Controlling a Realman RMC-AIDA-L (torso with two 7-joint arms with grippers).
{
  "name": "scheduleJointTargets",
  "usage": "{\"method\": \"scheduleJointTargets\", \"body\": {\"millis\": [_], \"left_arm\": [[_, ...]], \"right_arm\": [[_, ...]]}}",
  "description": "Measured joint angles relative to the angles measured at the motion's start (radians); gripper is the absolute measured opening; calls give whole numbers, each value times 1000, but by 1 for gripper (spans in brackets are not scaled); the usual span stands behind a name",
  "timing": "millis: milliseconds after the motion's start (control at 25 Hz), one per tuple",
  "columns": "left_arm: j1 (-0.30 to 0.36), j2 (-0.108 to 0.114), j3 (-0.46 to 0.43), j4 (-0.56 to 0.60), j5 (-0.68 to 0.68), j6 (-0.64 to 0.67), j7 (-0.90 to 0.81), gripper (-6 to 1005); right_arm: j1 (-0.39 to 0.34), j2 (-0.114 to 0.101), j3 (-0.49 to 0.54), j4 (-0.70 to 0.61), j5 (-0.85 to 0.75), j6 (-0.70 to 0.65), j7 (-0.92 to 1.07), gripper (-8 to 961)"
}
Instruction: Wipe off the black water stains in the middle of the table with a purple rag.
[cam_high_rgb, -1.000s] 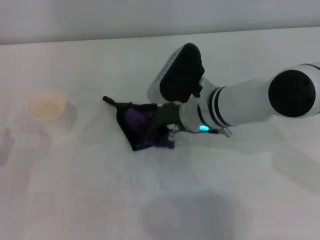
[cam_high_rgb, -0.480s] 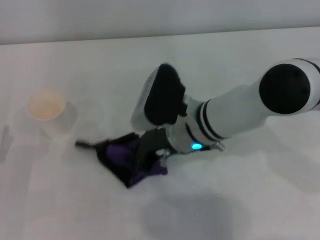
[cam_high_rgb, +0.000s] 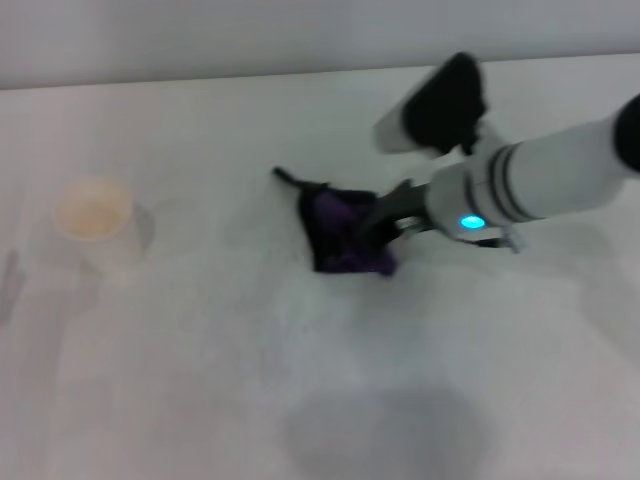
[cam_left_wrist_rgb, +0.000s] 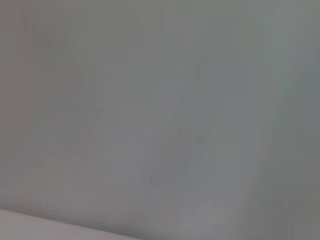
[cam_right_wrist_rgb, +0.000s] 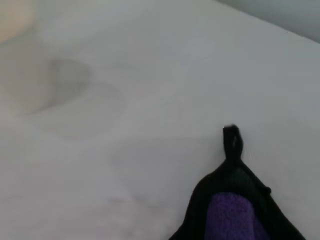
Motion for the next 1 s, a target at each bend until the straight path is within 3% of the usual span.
{"method": "scheduleJointTargets", "body": {"millis": [200, 320, 640, 880, 1000], "left_arm": [[0, -1, 0, 10, -1, 0, 0, 887], [-1, 0, 0, 10, -1, 0, 0, 887], [-6, 0, 0, 10, -1, 1, 0, 887], [-6, 0, 0, 10, 0, 0, 0, 888], [-4, 0, 0, 10, -1, 0, 0, 888]], "right_arm": [[-92, 3, 191, 44, -81, 100, -2, 94], [-122, 5, 213, 78, -96, 119, -2, 93], [-149, 12, 188, 179, -265, 165, -13, 90], [-161, 12, 166, 226, -283, 163, -8, 117], [-171, 11, 170, 257, -283, 164, -10, 212]]}}
